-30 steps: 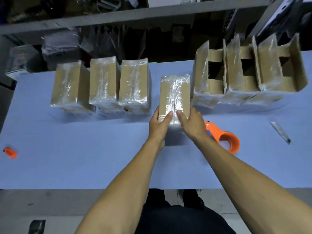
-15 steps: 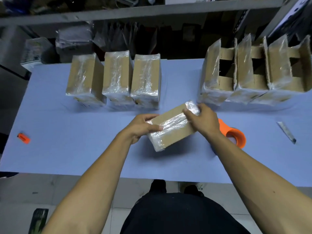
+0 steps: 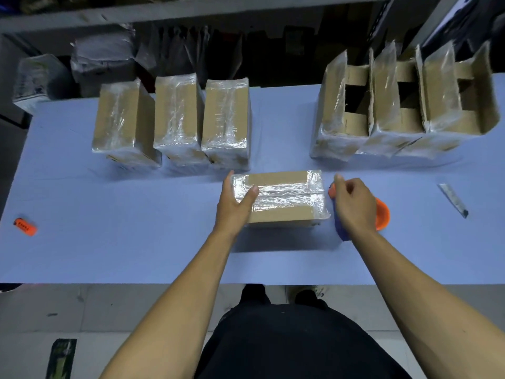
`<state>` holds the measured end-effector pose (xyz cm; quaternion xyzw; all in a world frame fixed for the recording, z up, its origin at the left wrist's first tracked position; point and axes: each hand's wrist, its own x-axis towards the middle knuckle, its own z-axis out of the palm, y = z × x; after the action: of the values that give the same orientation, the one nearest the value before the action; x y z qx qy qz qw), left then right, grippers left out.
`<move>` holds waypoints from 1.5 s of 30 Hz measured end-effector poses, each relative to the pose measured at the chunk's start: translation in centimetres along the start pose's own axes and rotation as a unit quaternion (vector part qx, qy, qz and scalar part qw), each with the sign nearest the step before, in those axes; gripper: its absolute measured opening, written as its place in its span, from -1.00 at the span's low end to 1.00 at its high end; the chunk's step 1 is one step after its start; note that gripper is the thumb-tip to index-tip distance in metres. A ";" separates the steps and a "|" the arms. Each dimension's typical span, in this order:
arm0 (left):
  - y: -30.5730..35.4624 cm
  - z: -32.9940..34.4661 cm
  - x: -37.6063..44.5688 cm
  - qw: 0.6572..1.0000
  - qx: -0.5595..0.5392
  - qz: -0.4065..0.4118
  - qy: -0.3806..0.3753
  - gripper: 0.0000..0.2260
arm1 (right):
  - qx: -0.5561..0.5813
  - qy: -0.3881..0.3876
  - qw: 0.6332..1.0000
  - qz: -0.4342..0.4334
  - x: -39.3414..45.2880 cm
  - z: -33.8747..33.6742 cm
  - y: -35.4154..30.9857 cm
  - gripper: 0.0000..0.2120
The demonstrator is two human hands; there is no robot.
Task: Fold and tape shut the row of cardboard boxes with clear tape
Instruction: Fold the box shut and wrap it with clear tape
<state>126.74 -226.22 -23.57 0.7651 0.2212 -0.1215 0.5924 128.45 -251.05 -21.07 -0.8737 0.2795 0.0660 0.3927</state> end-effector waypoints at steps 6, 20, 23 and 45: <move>-0.1 0.1 0.2 1.000 -0.011 -0.002 0.003 -0.29 | -0.196 -0.072 0.978 0.020 0.3 -0.2 3.9 -0.13; 0.6 0.5 -0.4 0.999 -0.045 -0.025 -0.018 -0.32 | -0.111 -0.018 0.987 -0.117 -0.2 -5.9 2.6 -0.46; 1.0 0.9 -0.5 0.998 -0.055 -0.028 -0.034 -0.32 | -0.197 -0.012 0.962 -0.187 -0.5 -7.9 1.6 -0.39; 5.9 0.6 -3.4 0.989 -0.064 0.030 0.126 -0.72 | -0.167 -0.190 0.877 -0.409 -2.8 -6.3 -5.1 -0.50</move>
<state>126.70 -228.66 -17.17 0.7411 0.2783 0.0084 0.6109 128.17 -251.66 -12.52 -0.9333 -0.1976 0.1104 0.2788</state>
